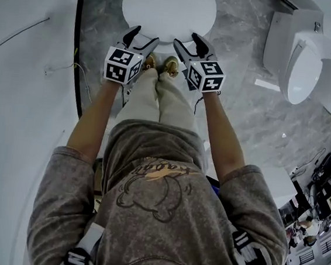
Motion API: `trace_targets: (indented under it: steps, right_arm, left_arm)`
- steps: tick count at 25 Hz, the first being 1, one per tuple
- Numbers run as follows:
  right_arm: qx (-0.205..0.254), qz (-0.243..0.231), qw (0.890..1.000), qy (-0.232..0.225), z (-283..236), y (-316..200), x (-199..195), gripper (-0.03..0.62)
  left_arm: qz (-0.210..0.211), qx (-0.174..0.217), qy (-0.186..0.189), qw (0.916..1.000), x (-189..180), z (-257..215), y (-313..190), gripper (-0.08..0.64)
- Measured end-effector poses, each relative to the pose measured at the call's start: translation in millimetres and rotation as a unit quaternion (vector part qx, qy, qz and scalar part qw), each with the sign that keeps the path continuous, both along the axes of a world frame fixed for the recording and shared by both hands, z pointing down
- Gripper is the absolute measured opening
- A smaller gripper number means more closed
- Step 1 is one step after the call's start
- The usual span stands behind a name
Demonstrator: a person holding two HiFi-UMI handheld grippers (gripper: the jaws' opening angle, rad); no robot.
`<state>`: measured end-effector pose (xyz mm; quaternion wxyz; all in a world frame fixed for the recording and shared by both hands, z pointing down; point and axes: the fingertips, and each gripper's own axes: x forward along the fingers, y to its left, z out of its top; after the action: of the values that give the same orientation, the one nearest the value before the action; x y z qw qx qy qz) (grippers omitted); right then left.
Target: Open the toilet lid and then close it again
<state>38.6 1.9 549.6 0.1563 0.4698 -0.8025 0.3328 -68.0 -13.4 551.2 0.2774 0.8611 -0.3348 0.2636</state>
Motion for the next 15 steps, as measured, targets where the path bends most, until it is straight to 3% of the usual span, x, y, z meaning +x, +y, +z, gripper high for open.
trace_targets:
  steps: [9, 15]
  right_arm:
    - [-0.067, -0.015, 0.997, 0.021, 93.8, 49.9, -22.5, 0.291]
    - [-0.095, -0.005, 0.995, 0.024, 145.3, 61.0, -20.8, 0.287]
  left_arm:
    - [-0.028, -0.055, -0.024, 0.9978, -21.3, 98.8, 48.9, 0.290]
    - [-0.020, -0.087, -0.041, 0.9951, -20.9, 152.1, 61.5, 0.287]
